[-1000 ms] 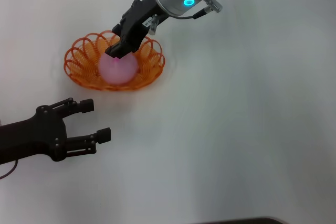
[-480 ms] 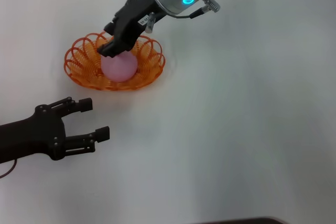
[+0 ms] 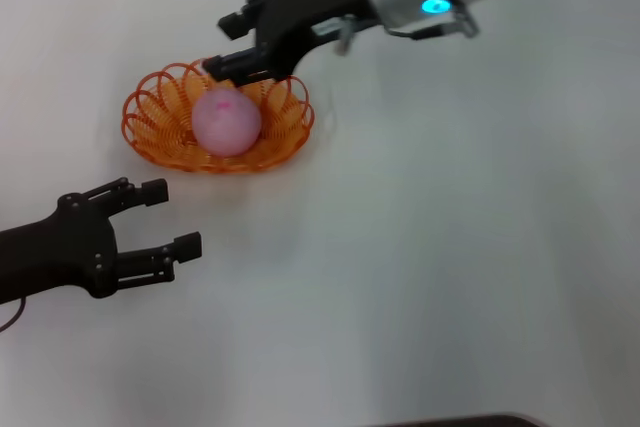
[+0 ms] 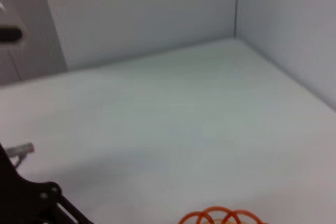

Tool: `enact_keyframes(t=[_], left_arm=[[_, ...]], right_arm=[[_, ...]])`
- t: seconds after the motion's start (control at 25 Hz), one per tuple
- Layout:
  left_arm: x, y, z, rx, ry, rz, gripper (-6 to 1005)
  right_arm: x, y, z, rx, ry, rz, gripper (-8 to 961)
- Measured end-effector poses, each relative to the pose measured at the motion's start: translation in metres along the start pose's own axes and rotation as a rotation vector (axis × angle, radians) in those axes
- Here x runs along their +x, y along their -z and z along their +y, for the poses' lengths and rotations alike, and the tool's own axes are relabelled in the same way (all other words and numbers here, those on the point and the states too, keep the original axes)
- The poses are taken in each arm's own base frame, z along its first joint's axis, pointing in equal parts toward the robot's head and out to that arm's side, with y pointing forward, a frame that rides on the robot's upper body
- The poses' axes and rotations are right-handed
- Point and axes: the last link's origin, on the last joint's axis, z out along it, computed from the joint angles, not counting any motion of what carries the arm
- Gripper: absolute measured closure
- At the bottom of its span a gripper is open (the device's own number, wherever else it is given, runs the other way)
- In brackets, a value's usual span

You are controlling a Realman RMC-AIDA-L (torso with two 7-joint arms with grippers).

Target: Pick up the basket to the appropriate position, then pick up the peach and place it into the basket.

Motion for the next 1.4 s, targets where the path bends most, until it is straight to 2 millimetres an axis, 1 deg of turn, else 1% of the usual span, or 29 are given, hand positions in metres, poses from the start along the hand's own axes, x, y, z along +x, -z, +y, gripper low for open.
enact_keyframes(t=[0.24, 0.36, 0.56, 0.72, 0.92, 1.04, 1.16, 1.4], left_arm=[[0.003, 0.007, -0.004, 0.028, 0.001, 0.022, 91], [0.002, 0.010, -0.004, 0.039, 0.005, 0.029, 91], [0.001, 0.012, -0.005, 0.053, 0.010, 0.036, 91], [0.000, 0.015, -0.005, 0.065, 0.017, 0.044, 91], [-0.001, 0.017, -0.006, 0.081, 0.018, 0.050, 91], [-0.002, 0.017, -0.006, 0.082, 0.019, 0.051, 91], [-0.002, 0.017, -0.006, 0.083, 0.019, 0.051, 91], [-0.001, 0.017, -0.006, 0.079, 0.019, 0.052, 91]], right_arm=[[0.031, 0.037, 0.007, -0.053, -0.023, -0.130, 405], [0.054, 0.054, 0.011, -0.064, -0.044, -0.182, 405], [0.094, 0.078, 0.020, -0.043, -0.085, -0.274, 404], [0.132, 0.089, 0.027, -0.007, -0.137, -0.351, 404], [0.170, 0.099, 0.037, 0.060, -0.174, -0.399, 404], [0.188, 0.102, 0.043, 0.108, -0.160, -0.401, 409], [0.196, 0.103, 0.046, 0.128, -0.177, -0.410, 406], [0.198, 0.102, 0.047, 0.124, -0.175, -0.398, 362]])
